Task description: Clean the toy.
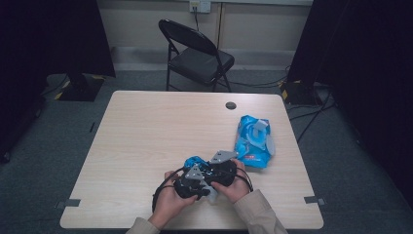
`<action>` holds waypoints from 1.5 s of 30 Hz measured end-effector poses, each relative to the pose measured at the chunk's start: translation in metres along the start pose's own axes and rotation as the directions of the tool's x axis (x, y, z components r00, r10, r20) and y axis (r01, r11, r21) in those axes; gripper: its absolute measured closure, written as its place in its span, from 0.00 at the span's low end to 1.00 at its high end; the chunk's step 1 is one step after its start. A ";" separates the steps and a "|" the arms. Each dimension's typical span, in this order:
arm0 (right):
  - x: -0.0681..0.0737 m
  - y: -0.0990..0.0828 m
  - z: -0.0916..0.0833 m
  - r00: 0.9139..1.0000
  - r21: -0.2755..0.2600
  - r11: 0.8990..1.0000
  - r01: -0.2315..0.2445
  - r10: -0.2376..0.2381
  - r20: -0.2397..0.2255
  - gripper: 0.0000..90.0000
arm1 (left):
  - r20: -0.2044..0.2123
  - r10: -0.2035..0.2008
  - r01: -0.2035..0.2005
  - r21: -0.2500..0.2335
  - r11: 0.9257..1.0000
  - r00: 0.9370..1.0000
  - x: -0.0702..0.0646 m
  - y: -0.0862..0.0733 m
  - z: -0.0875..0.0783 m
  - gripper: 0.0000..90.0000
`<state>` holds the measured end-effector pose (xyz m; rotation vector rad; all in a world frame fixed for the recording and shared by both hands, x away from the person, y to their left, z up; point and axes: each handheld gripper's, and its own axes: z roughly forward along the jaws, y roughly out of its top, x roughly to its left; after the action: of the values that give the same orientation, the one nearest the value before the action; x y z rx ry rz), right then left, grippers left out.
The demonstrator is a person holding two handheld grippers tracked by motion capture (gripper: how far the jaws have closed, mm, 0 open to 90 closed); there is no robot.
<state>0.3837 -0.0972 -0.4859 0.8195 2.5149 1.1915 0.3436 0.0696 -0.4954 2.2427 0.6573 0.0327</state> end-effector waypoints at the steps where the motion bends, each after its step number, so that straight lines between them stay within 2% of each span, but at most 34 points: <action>1: 0.000 0.000 0.000 1.000 -0.001 1.000 0.001 -0.001 0.000 0.50 | 0.001 -0.002 0.002 -0.001 1.000 1.000 0.000 0.000 0.000 0.91; 8: 0.000 0.000 0.000 1.000 -0.002 1.000 -0.003 0.003 -0.001 0.50 | 0.018 0.001 0.000 -0.006 1.000 1.000 -0.003 0.000 0.002 0.91; 9: 0.000 0.000 0.000 1.000 -0.003 1.000 -0.002 0.002 0.000 0.50 | 0.039 0.006 -0.005 -0.011 1.000 0.999 -0.004 0.000 0.004 0.91; 14: 0.000 0.000 0.000 1.000 -0.007 1.000 -0.002 0.002 -0.003 0.50 | 0.080 0.014 -0.014 -0.011 1.000 0.997 -0.010 0.001 0.007 0.91; 19: 0.000 -0.001 0.000 1.000 -0.010 1.000 -0.001 0.001 -0.004 0.50 | 0.086 0.011 -0.011 -0.006 1.000 0.996 -0.008 0.000 0.002 0.91; 24: -0.001 -0.001 0.000 1.000 -0.011 1.000 0.000 0.000 -0.004 0.50 | 0.079 0.011 -0.012 0.014 1.000 0.997 -0.001 -0.003 -0.010 0.91; 28: 0.000 -0.001 0.000 1.000 -0.012 1.000 -0.003 0.003 -0.003 0.50 | 0.059 0.002 -0.003 0.019 1.000 0.998 0.007 -0.010 -0.023 0.91; 33: 0.000 -0.001 0.000 1.000 -0.013 1.000 -0.004 0.004 -0.003 0.50 | 0.010 -0.024 0.024 0.007 1.000 1.000 0.020 -0.019 -0.044 0.91; 34: 0.000 -0.001 0.000 1.000 -0.013 1.000 -0.003 0.003 -0.003 0.50 | -0.010 -0.034 0.034 -0.002 0.999 0.999 0.025 -0.021 -0.053 0.91; 38: 0.000 -0.001 0.000 1.000 -0.014 1.000 -0.003 0.003 -0.003 0.50 | -0.041 -0.052 0.051 -0.025 0.998 0.998 0.034 -0.023 -0.063 0.91; 39: 0.000 -0.001 0.000 1.000 -0.014 1.000 -0.003 0.003 -0.003 0.50 | -0.063 -0.066 0.063 -0.037 0.997 0.996 0.040 -0.023 -0.067 0.91; 42: 0.000 -0.001 0.000 1.000 -0.014 1.000 -0.004 0.004 -0.002 0.50 | -0.082 -0.077 0.074 -0.046 0.996 0.994 0.047 -0.024 -0.069 0.91; 43: 0.000 -0.002 0.000 1.000 -0.014 1.000 -0.004 0.004 -0.002 0.50 | -0.105 -0.087 0.083 -0.043 0.996 0.991 0.053 -0.026 -0.069 0.91; 45: 0.000 -0.002 0.000 1.000 -0.014 1.000 -0.003 0.003 -0.002 0.50 | -0.106 -0.094 0.090 -0.045 0.995 0.990 0.055 -0.027 -0.067 0.91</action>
<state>0.3834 -0.0978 -0.4873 0.8195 2.5049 1.2109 0.3642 0.1567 -0.4774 2.1818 0.8108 0.1214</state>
